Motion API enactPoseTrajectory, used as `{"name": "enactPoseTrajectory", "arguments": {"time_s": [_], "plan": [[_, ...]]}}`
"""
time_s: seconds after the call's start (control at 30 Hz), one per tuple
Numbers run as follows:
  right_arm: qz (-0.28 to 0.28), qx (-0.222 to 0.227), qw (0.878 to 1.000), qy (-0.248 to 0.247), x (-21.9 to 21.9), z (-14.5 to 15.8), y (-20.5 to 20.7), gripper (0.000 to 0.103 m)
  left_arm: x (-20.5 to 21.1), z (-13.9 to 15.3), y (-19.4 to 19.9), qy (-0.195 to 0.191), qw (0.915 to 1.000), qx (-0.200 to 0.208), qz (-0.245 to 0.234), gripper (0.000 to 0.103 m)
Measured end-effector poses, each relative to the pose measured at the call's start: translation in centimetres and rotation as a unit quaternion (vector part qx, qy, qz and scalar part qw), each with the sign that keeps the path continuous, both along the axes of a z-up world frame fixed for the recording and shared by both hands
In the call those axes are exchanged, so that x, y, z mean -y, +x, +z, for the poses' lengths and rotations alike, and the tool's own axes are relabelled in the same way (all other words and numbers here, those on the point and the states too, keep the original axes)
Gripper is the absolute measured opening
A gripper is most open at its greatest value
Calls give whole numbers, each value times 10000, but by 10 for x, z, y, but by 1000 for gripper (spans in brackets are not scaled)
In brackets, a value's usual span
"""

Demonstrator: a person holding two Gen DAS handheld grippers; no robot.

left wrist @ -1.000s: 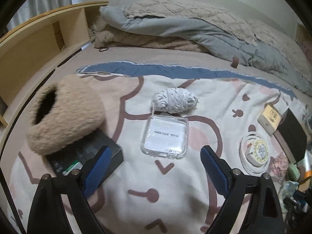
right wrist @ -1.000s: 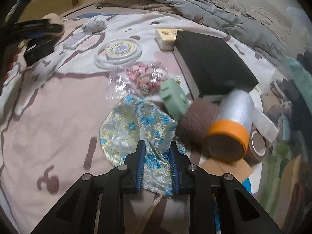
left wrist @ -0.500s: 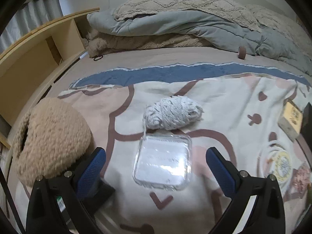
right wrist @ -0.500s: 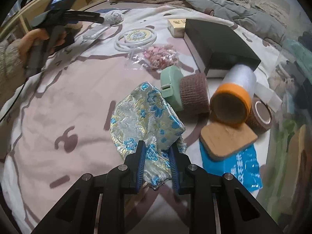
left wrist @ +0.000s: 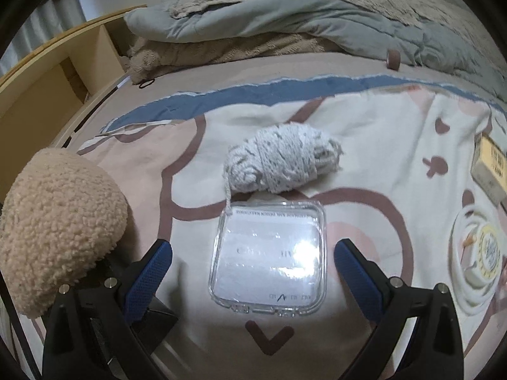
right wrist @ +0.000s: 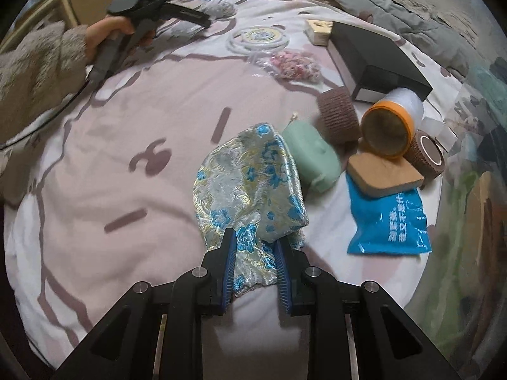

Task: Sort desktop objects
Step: 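Close the right gripper on the floral brocade pouch while the left tool approaches the clear NAIL STUDIO case, then lift the floral pouch with the right gripper while the left gripper grasps and lifts the clear case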

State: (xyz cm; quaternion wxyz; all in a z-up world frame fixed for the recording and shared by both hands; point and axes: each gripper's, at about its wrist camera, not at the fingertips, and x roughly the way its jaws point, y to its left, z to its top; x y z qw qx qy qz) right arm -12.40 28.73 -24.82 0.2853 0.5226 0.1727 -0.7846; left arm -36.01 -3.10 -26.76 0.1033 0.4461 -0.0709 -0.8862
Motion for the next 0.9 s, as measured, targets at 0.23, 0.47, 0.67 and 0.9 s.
{"name": "enactPoseTrajectory", "arguments": {"time_s": [0.23,0.47,0.67,0.9], "plan": [[303,205,9993,-79,-7,3,22,25,6,-1,-1,65,10000,31,50,103],[174,190,9984,-513,-23,7,30,25,4,-5,0,205,9994,120,-259,90],[59,-106,9985,-529,-20,14,32,44,-2,-5,3,329,9985,193,-403,75],[-14,-532,9961,-700,-15,34,27,58,-1,0,23,583,9965,227,-560,75]]}}
